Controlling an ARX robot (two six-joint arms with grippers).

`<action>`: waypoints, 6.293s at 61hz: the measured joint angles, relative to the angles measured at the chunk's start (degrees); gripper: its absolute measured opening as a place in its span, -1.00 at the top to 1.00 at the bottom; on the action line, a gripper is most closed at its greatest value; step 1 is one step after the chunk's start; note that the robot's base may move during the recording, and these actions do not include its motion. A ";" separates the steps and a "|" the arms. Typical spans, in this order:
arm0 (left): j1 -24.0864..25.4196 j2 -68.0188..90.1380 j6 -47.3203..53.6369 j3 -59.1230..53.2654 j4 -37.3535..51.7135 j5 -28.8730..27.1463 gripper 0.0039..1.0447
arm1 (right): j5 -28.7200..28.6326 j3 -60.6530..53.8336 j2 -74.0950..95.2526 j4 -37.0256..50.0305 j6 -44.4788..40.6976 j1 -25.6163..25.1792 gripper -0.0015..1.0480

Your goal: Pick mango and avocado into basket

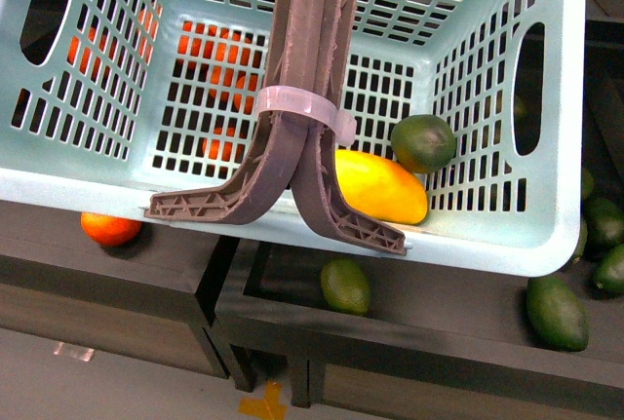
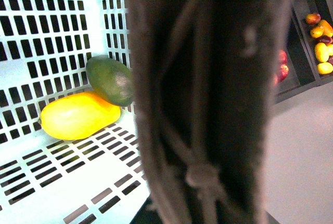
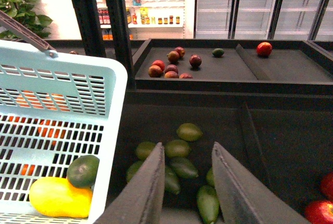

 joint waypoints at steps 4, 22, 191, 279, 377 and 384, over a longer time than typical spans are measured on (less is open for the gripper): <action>0.07 0.00 -0.09 0.00 0.00 -0.02 0.91 | -0.28 -0.61 -0.76 -0.15 -0.22 -0.17 0.64; 0.02 0.00 -0.02 0.00 0.00 -0.04 0.91 | -0.46 -2.56 -10.38 -7.82 -0.63 -0.28 0.95; 0.00 0.07 0.04 0.00 -0.02 -0.17 0.91 | -0.35 -5.62 -13.46 -7.74 -0.74 -0.26 -0.85; -0.26 0.02 0.11 -0.09 -0.02 -0.13 0.91 | -0.63 -5.68 -13.46 -7.76 -0.76 -0.39 -0.85; 13.99 49.94 -74.66 45.90 -3.91 -35.47 0.91 | -0.61 -5.68 -13.46 -7.76 -0.76 -0.39 -0.85; 13.75 49.81 -75.54 45.24 -2.60 -35.87 0.91 | -0.61 -5.68 -13.46 -7.76 -0.76 -0.39 -0.85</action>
